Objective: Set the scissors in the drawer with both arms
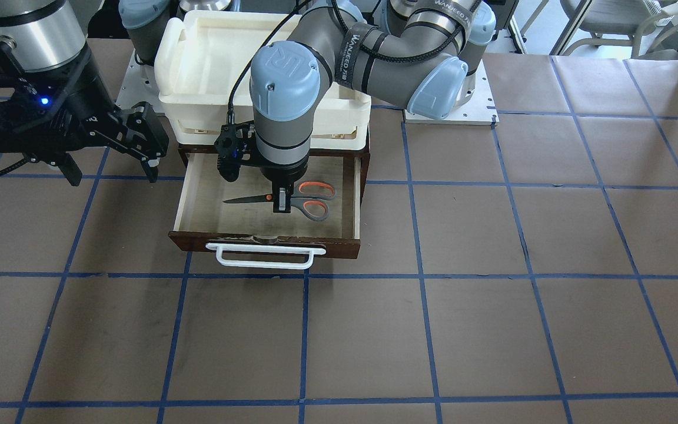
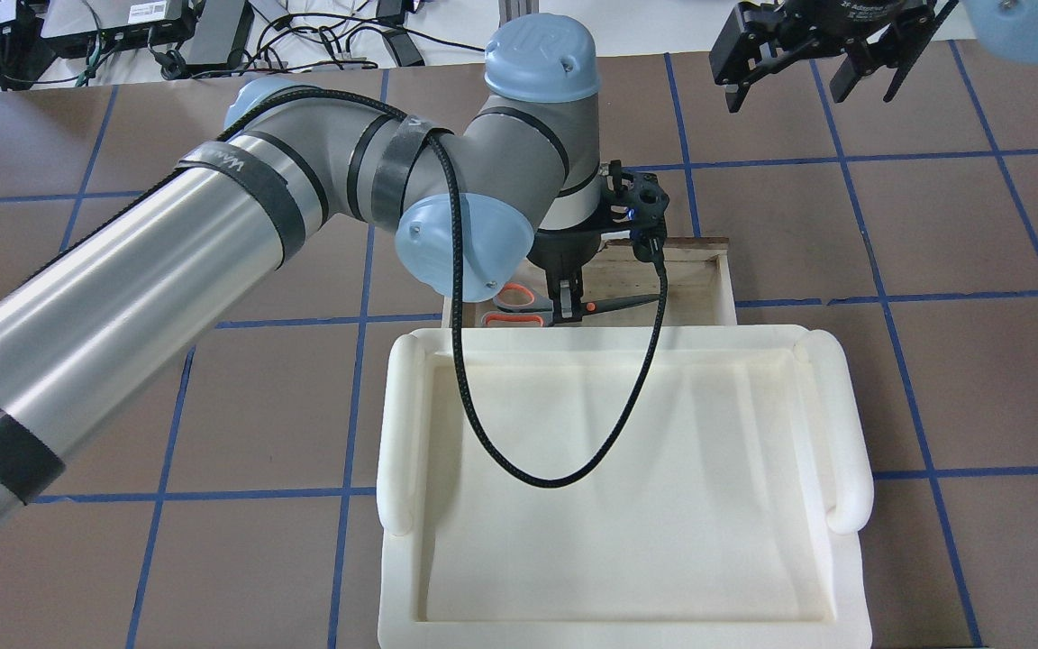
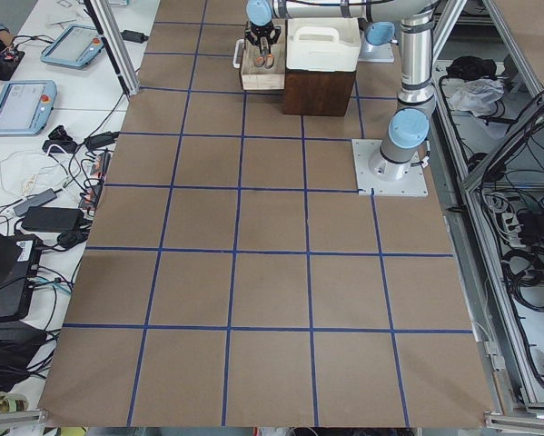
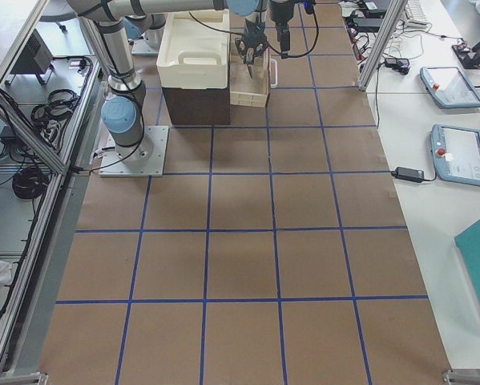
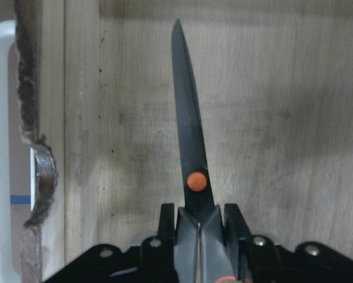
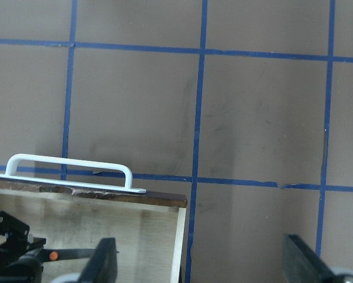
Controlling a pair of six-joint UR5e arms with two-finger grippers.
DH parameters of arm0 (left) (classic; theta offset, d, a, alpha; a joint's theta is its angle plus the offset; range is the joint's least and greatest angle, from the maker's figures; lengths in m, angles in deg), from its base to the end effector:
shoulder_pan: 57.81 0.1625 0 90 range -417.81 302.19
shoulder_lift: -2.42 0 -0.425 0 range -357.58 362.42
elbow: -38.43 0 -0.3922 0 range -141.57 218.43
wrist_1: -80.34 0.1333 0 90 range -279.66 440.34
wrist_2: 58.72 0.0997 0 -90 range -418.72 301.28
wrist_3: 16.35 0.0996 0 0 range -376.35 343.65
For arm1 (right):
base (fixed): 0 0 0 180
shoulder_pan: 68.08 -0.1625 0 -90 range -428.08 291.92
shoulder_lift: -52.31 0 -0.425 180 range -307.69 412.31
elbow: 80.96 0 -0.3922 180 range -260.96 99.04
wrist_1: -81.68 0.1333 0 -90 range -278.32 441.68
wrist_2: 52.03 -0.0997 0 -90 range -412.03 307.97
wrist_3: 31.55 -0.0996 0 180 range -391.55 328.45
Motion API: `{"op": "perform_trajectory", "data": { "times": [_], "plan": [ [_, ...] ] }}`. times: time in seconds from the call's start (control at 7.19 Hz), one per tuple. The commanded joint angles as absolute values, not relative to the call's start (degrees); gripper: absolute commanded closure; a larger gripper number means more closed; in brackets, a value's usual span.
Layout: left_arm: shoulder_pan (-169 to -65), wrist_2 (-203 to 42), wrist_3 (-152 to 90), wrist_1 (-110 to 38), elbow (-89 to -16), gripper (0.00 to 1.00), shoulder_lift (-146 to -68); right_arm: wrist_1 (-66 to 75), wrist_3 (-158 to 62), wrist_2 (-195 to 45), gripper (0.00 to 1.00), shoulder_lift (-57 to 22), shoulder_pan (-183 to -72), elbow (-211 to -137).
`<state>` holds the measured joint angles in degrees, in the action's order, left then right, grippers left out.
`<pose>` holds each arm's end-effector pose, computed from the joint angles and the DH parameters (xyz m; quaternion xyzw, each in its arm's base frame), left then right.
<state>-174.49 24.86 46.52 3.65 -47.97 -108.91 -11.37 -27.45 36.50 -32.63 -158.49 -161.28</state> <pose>-0.4074 -0.4891 0.3326 -0.7012 -0.7098 -0.0192 0.0651 0.1397 -0.5395 0.5321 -0.0401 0.9969 -0.0673 0.0106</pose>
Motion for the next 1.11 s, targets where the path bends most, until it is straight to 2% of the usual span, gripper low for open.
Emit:
{"op": "perform_trajectory", "data": {
  "times": [0.0, 0.97],
  "plan": [
    [-174.53, 25.04, 46.94, 3.96, -48.84, 1.0, -110.08, -5.96, -25.23, 35.95, 0.0, -33.64, -158.52, -161.29],
    [-174.53, 25.04, 47.02, 3.96, -49.02, 0.99, -111.05, -4.45, -25.4, 38.06, 0.0, -33.65, -158.52, -161.37]
  ]
}}
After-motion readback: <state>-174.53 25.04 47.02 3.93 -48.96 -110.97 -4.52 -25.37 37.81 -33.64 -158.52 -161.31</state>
